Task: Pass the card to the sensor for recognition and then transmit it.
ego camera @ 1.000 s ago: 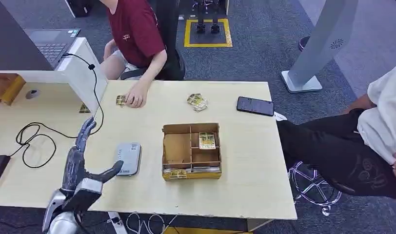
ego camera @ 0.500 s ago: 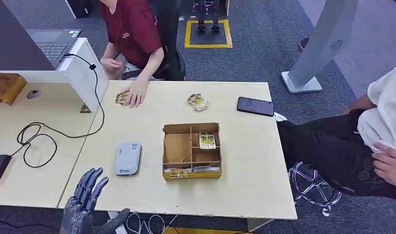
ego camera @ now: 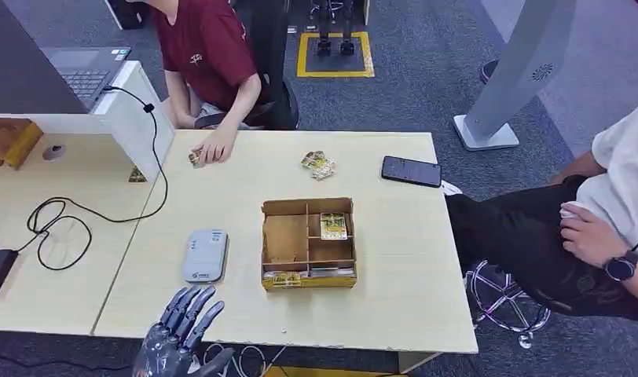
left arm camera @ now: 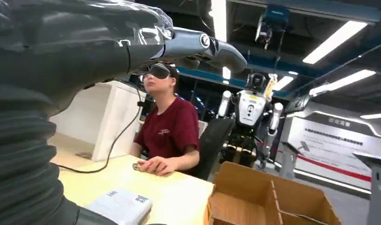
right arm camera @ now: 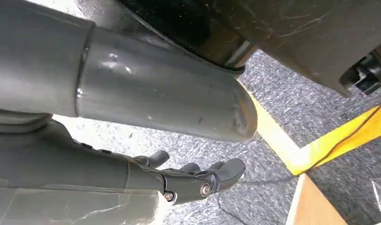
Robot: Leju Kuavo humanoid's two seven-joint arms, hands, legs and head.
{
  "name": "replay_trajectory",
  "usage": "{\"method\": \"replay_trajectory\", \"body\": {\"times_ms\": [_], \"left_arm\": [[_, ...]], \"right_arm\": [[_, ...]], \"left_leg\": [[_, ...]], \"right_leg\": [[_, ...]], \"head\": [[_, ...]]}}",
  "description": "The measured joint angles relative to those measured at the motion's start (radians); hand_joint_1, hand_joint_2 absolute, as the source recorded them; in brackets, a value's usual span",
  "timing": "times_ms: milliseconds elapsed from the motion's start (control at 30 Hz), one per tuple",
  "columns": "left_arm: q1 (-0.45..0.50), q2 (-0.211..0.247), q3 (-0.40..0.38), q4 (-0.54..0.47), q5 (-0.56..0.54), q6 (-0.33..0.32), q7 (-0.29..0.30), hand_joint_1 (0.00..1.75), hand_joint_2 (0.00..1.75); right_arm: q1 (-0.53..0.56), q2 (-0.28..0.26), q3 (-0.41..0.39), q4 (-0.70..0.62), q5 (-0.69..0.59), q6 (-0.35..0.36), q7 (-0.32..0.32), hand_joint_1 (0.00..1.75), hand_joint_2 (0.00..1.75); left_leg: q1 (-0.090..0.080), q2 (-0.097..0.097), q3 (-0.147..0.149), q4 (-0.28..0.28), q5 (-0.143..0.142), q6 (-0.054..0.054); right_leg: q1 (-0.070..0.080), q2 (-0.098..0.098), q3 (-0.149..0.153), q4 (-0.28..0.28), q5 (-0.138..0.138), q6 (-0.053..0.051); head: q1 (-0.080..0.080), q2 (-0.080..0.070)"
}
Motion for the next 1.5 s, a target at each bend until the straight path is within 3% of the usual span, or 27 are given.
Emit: {"method": "replay_trajectory", "body": {"times_ms": [400,467,500,600,933,1200,1500], "left_arm": [[-0.010,0.006,-0.013,0.016,-0.008,0.000,0.009,0.00,1.75],[-0.108,0.014,-0.112,0.112,-0.060,0.000,0.077,0.00,1.75],[-0.164,0.003,-0.166,0.171,-0.139,0.000,0.122,0.00,1.75],[-0.207,-0.015,-0.196,0.217,-0.229,0.000,0.204,0.00,1.75],[-0.288,-0.042,-0.278,0.265,-0.415,0.000,0.349,0.00,1.75],[-0.362,-0.069,-0.354,0.305,-0.421,0.000,0.418,0.00,1.75],[-0.461,-0.113,-0.402,0.434,-0.424,0.000,0.467,0.00,1.75]], "right_arm": [[0.000,0.000,0.000,0.000,0.000,0.000,0.000,0.00,0.00],[-0.007,0.000,0.007,0.000,0.016,0.021,-0.002,0.00,0.00],[-0.012,0.000,0.013,0.000,0.019,0.029,0.002,0.00,0.00],[-0.015,0.000,0.019,-0.001,0.017,0.033,0.007,0.00,0.00],[-0.019,0.000,0.029,-0.002,0.017,0.045,0.007,0.00,0.00],[-0.027,0.000,0.034,-0.005,0.019,0.065,0.021,0.00,0.00],[-0.035,0.000,0.045,-0.011,0.019,0.074,0.030,0.00,0.00]], "left_leg": [[0.000,0.000,0.000,0.000,0.000,0.000],[0.000,-0.001,0.000,0.000,0.000,0.001],[0.000,-0.001,0.000,0.000,0.001,0.000],[0.000,-0.001,0.000,0.001,0.001,0.000],[0.000,-0.001,0.000,0.001,0.001,0.000],[0.000,-0.001,0.000,0.001,0.001,0.000],[0.000,-0.001,0.000,0.001,0.001,0.000]], "right_leg": [[0.000,0.000,0.000,0.000,0.000,0.000],[0.000,-0.001,0.001,0.000,0.000,0.000],[0.000,-0.001,0.001,0.000,0.001,0.000],[0.000,-0.001,0.001,0.000,0.001,0.001],[0.000,-0.001,0.001,0.000,0.001,0.001],[0.000,-0.001,0.001,0.000,0.001,0.001],[0.000,-0.001,0.001,0.000,0.001,0.001]], "head": [[0.000,0.000],[0.000,0.000],[0.000,0.000],[0.000,0.000],[0.000,0.000],[0.000,0.000],[0.000,0.000]]}}
